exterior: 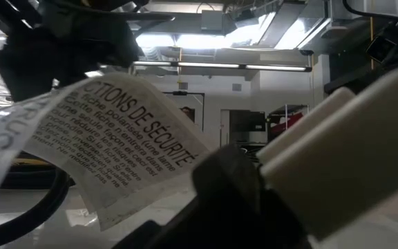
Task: Sort batteries
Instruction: Put the silver battery into the orange bin
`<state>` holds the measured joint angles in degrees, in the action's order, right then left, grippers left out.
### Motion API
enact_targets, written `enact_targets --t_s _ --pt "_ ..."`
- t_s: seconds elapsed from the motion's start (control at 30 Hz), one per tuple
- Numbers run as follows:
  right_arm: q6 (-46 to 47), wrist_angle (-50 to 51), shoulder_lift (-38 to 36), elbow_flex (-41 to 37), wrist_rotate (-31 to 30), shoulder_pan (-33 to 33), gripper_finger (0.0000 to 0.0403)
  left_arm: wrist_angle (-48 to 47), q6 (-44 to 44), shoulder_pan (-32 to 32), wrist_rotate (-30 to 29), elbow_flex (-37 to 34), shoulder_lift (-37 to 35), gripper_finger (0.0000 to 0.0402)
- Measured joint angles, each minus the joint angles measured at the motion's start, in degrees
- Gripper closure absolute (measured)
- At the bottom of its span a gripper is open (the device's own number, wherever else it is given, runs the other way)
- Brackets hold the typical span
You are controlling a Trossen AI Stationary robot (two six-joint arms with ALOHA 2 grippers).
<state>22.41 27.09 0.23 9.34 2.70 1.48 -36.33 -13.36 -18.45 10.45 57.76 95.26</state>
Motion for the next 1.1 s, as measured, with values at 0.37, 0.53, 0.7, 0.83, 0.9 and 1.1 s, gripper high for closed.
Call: enact_targets --t_s 0.37,0.53,0.7,0.83,0.9,1.1 --pt "0.0 0.0 0.0 0.0 0.0 0.0 0.0233 -2.2 -6.4 -2.8 6.0 0.1 0.0 0.0247" --pt "0.0 0.0 0.0 0.0 0.0 0.0 0.0233 -2.3 -9.8 -3.9 6.3 0.1 0.0 0.0247" --pt "0.0 0.0 0.0 0.0 0.0 0.0 0.0233 -2.5 -12.9 -4.5 6.2 0.1 0.0 0.0247" --pt "0.0 0.0 0.0 0.0 0.0 0.0 0.0233 -5.0 -15.9 -4.5 5.9 0.1 0.0 0.0247" --pt "0.0 0.0 0.0 0.0 0.0 0.0 0.0233 -6.0 -17.7 -4.5 5.6 0.0 0.0 0.0247" --pt "0.0 0.0 0.0 0.0 0.0 0.0 0.0233 -5.9 -20.5 -4.5 3.5 -0.1 0.2 0.0247"
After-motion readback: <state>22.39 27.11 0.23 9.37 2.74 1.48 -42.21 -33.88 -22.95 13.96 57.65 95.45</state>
